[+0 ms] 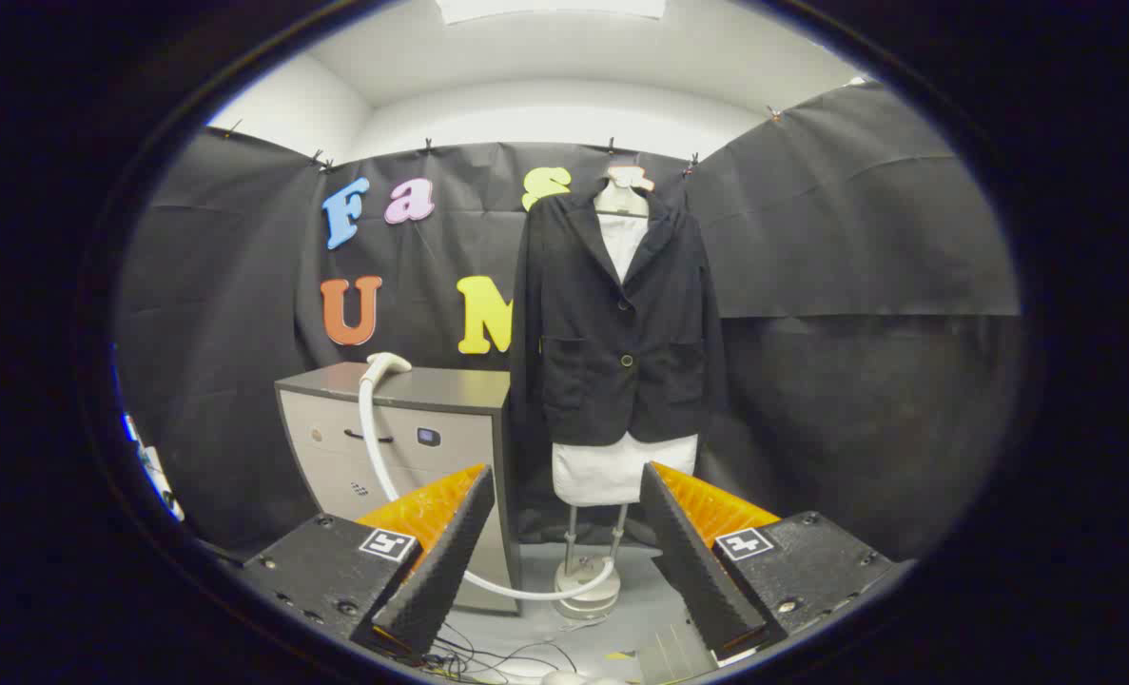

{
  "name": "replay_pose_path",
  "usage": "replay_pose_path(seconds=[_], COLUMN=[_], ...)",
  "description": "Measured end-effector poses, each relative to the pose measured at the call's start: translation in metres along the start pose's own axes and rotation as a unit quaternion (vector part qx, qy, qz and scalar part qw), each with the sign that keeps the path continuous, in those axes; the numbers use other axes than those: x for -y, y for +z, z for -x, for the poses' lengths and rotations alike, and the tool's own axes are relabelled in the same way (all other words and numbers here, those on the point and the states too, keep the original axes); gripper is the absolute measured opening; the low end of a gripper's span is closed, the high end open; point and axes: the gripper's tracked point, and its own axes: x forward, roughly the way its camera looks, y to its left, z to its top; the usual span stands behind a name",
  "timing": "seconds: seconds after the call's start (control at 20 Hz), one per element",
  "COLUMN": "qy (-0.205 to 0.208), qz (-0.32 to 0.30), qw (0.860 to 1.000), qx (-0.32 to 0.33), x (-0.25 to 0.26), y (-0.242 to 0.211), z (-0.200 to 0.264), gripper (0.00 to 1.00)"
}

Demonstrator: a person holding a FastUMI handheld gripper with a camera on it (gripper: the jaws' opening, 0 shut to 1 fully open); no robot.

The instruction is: Iron the clothes twice with a garment steamer, once on the left side and once on the right side.

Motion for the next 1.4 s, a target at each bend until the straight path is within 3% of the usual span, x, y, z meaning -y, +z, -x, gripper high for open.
replay_pose_path(seconds=[0.9, 1.15, 1.4], qy=[0.018, 0.038, 0.071], qz=[-0.012, -0.015, -0.001], qw=[1.0, 0.999, 0.997], qx=[-0.003, 0.012, 0.012], x=[-0.034, -0.055, -0.094], y=[0.021, 0.061, 0.099], z=[-0.027, -0.064, -0.133], gripper=[0.99, 0.99, 0.99])
